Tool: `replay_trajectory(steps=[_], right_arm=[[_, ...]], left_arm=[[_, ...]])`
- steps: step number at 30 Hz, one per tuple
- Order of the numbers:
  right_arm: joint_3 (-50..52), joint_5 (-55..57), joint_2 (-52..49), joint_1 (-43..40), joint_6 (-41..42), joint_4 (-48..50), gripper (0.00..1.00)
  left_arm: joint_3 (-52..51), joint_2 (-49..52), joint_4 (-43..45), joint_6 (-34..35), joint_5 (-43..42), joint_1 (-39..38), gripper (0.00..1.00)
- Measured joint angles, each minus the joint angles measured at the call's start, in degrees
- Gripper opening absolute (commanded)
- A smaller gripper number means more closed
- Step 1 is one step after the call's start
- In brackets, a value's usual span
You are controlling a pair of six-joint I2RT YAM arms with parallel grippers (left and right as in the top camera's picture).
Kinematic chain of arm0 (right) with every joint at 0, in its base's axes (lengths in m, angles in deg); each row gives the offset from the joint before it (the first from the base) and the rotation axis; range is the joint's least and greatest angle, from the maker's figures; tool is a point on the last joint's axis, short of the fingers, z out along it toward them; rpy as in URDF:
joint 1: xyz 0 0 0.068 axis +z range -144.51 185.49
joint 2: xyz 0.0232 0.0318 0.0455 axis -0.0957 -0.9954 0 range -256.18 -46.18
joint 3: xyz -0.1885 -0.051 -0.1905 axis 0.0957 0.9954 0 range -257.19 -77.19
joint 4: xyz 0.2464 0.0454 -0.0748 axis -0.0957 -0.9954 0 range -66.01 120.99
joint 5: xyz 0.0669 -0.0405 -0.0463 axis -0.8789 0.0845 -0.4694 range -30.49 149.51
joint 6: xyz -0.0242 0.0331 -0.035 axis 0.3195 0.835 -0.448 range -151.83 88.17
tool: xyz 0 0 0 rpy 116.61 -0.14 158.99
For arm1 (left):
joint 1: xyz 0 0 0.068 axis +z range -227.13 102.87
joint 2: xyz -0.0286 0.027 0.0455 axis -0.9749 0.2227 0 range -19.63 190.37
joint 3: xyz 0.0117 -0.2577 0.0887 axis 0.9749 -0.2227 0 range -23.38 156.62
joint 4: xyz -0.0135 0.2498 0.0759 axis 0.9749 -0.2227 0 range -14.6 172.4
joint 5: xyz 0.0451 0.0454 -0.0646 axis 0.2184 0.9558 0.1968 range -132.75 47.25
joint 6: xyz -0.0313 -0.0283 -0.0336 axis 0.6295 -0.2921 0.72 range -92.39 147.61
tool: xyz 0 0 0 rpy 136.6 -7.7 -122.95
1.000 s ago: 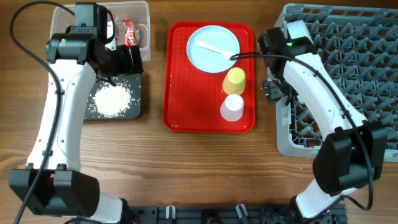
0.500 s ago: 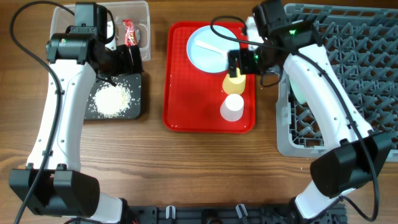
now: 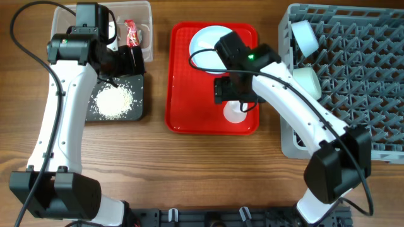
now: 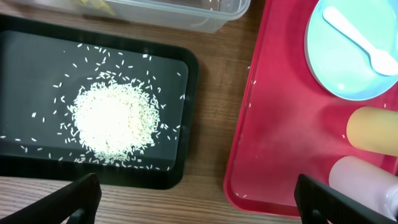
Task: Sort waste into correct bins and load items into the dishwasher rack
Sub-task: 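Grasp the white cup on the red tray with the right gripper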
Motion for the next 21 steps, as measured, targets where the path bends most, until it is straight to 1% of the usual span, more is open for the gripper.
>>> replay_trajectory(steps=[5,7,10,13,14,16,17,19,21], right_arm=[[5.0,-2.1,-1.2,-1.5,-1.2,8.7,0.95],[5.0,-3.1,-3.0,-1.5,-1.5,9.0,0.95],[5.1,-4.9,-8.3,-1.5,-1.6,8.6,0.95],[5.1,-5.3,-10.6,-1.4,-1.6,8.9,0.92],[5.0,-5.3,-10.7,-1.5,-1.6,8.8,0.89],[5.0,-5.3,-10.8,-1.5,-1.4,8.9,0.79],[5.0,-5.3,-10.8,-1.5,-1.4,8.8,0.76],[5.0,-5.3,-10.8,-1.6,-1.5,8.4,0.64],[4.8,-5.3,-10.8,-1.6,-1.6,7.5,0.6]], left_arm=[[0.0,0.0,0.0,0.0,0.0,0.0,1.0],[0.0,0.0,0.0,0.0,0.0,0.0,1.0],[0.0,0.0,0.0,0.0,0.0,0.0,1.0],[0.0,0.0,0.0,0.0,0.0,0.0,1.0],[0.0,0.0,0.0,0.0,0.0,0.0,1.0],[0.0,0.0,0.0,0.0,0.0,0.0,1.0],[0.0,0.0,0.0,0.0,0.0,0.0,1.0],[0.0,0.0,0.0,0.0,0.0,0.0,1.0],[0.0,0.0,0.0,0.0,0.0,0.0,1.0]])
